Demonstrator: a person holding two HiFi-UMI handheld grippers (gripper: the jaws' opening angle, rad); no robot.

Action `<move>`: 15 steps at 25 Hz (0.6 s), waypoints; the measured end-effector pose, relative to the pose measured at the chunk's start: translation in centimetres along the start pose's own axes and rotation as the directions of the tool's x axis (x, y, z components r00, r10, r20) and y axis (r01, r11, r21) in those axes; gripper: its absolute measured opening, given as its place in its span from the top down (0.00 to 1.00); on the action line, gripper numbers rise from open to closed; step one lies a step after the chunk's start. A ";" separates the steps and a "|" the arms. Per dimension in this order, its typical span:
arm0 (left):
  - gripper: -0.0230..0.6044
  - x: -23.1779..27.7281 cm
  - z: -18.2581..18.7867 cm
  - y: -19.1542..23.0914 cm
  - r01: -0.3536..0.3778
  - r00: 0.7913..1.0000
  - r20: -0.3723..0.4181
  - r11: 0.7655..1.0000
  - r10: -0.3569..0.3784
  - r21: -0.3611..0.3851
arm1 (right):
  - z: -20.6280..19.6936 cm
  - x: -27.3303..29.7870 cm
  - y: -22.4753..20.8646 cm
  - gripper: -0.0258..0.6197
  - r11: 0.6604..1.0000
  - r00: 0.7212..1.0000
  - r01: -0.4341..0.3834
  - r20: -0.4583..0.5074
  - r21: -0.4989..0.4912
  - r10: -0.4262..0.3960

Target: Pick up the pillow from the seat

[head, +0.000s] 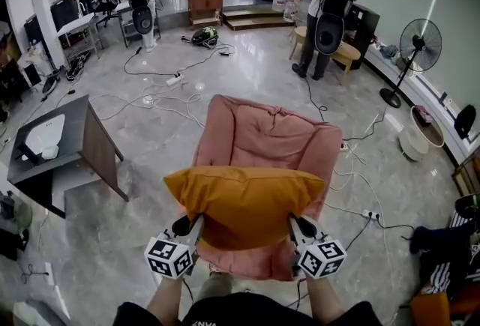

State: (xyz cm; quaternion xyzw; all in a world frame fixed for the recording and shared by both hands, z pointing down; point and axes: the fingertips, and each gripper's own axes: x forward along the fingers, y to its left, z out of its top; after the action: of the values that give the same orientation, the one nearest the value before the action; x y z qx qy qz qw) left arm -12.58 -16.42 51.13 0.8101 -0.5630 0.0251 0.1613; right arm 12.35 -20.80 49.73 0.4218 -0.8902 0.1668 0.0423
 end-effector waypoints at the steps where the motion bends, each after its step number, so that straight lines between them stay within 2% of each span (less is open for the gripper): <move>1: 0.85 -0.3 0.3 -0.3 -0.001 1.000 0.008 1.000 0.001 0.004 | 0.2 -0.4 0.2 0.94 1.000 1.000 -0.006 0.005 0.000 0.006; 15: 0.86 -5.6 6.3 -4.6 0.020 0.985 0.171 0.997 -0.032 0.072 | 6.5 -6.6 3.9 0.94 0.994 0.985 -0.094 0.139 -0.053 0.100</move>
State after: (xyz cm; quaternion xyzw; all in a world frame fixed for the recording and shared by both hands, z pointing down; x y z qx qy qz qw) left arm -11.28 -11.79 42.87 0.8217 -0.5630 -0.0277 0.0839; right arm 14.02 -15.80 41.16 0.3876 -0.9141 0.1175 -0.0194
